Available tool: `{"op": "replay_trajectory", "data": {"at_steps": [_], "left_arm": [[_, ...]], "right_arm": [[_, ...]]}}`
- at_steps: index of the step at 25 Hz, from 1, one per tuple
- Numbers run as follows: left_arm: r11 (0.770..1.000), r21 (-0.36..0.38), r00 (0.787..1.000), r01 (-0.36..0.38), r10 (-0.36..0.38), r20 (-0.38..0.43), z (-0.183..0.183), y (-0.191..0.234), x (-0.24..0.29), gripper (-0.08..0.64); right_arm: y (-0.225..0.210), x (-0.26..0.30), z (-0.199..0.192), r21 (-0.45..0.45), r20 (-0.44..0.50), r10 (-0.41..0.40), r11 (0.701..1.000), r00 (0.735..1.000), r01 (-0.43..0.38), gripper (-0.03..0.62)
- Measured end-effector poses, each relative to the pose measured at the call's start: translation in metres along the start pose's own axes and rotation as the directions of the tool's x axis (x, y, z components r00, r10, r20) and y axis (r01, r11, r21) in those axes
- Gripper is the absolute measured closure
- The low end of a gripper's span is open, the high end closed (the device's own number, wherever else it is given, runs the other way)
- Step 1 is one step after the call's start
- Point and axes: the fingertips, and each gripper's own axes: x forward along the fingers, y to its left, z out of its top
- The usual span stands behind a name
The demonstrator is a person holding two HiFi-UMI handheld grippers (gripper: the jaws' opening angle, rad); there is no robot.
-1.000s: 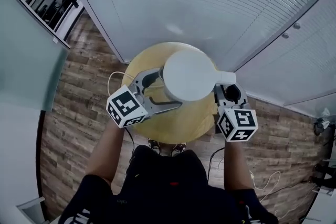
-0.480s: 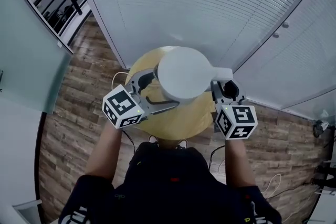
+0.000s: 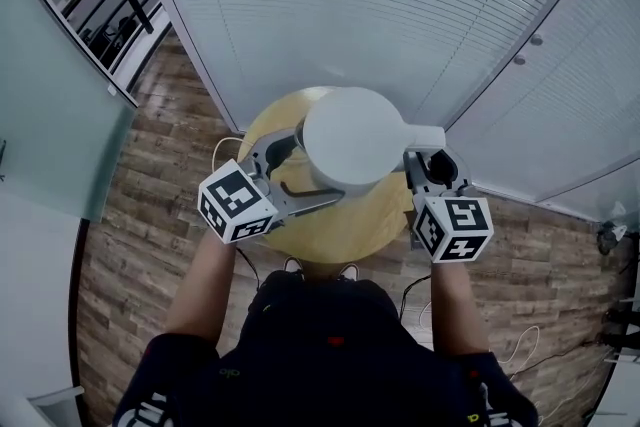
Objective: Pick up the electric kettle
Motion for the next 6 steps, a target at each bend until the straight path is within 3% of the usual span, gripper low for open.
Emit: {"op": "replay_trajectory", "data": {"at_steps": [6], "left_arm": [[1.0,0.007,1.0,0.003,-0.003,-0.004,0.0019,-0.0095,-0.0037,0.098]], "right_arm": [[0.0037,-0.0105,0.0022,-0.009,0.002,-0.004,1.0,1.0,0.004,0.46]]}}
